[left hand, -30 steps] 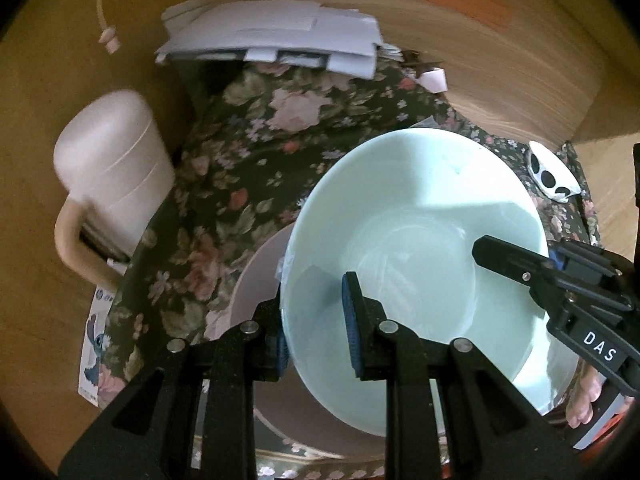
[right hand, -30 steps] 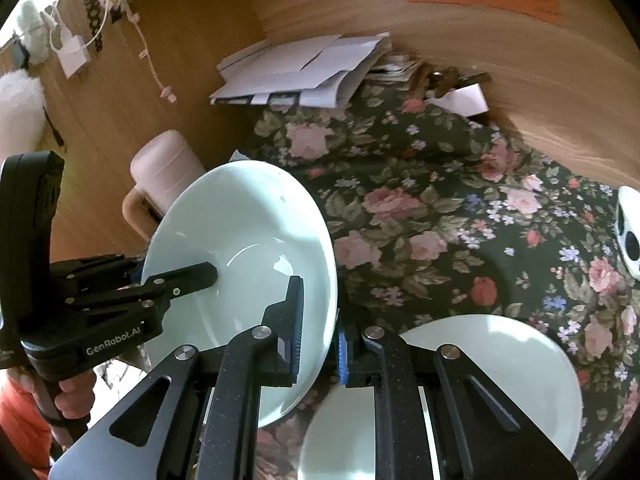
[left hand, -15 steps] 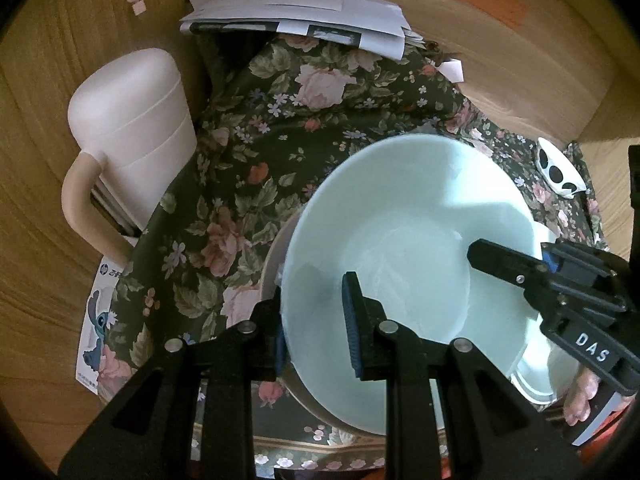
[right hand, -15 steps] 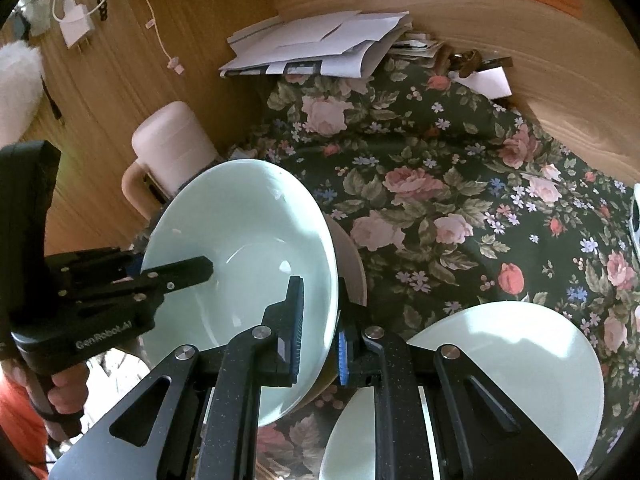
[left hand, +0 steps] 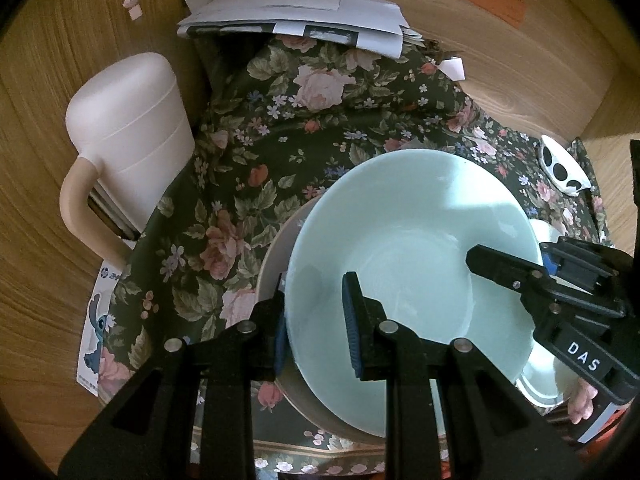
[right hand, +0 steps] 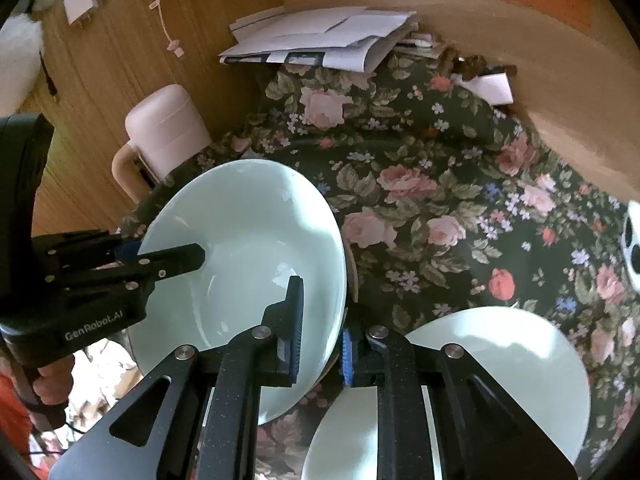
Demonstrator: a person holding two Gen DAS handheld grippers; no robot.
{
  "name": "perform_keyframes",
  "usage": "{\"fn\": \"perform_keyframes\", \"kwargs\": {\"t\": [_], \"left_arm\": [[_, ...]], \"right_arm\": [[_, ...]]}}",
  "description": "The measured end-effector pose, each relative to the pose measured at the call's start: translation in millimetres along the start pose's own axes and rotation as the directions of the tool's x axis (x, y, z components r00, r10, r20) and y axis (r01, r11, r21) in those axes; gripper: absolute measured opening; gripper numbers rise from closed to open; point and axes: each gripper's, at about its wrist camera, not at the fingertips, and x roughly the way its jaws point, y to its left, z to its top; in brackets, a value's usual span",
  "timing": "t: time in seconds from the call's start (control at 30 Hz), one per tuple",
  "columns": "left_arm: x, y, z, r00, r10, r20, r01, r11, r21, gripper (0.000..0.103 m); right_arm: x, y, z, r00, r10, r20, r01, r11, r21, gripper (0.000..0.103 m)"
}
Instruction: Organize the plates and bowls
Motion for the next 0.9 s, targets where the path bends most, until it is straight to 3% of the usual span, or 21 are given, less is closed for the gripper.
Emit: {"fn": "perform_keyframes", "kwargs": {"t": [0.3, 0.47, 0.57, 0.63, 0.77, 0.9], "left_arm": [[0, 2, 7, 1.0, -0.013, -0.006, 0.013, 1.0, -0.019, 0.023], [-5, -2, 16, 0.999, 0.044, 0.028, -0.044, 0.999, 0.005, 0.025], [-13, -5, 21, 0.99, 0.102, 0.095, -0.106, 0.994, 0.033, 0.032], [-20, -11, 23, 0.983, 0.125, 0.136, -0.134, 0.989, 0.058, 0.043], [-29, -25, 27, 0.981, 0.108, 0.164, -0.122, 0.99, 0.078, 0.046], [-39, -47, 28, 0.978, 0.072, 0.198, -0.094, 0.99, 0.104, 0.057]], "right_arm": [[-10, -5, 4, 0.999, -0.03, 0.036, 0.03, 0.999, -0.014, 0.019], [-20, -8, 2, 0.997, -0.031, 0.066, 0.032, 0.999, -0.016, 0.019], [-29, -13, 1, 0.996, -0.032, 0.086, 0.033, 0.999, -0.01, 0.02], [-37, -19, 2, 0.994, -0.039, 0.105, 0.04, 0.999, -0.004, 0.021], [-56, -34, 4, 0.986, -0.065, 0.156, 0.063, 0.998, 0.022, 0.036], [-78, -52, 4, 0.972, -0.118, 0.205, 0.11, 0.993, 0.048, 0.048]]}}
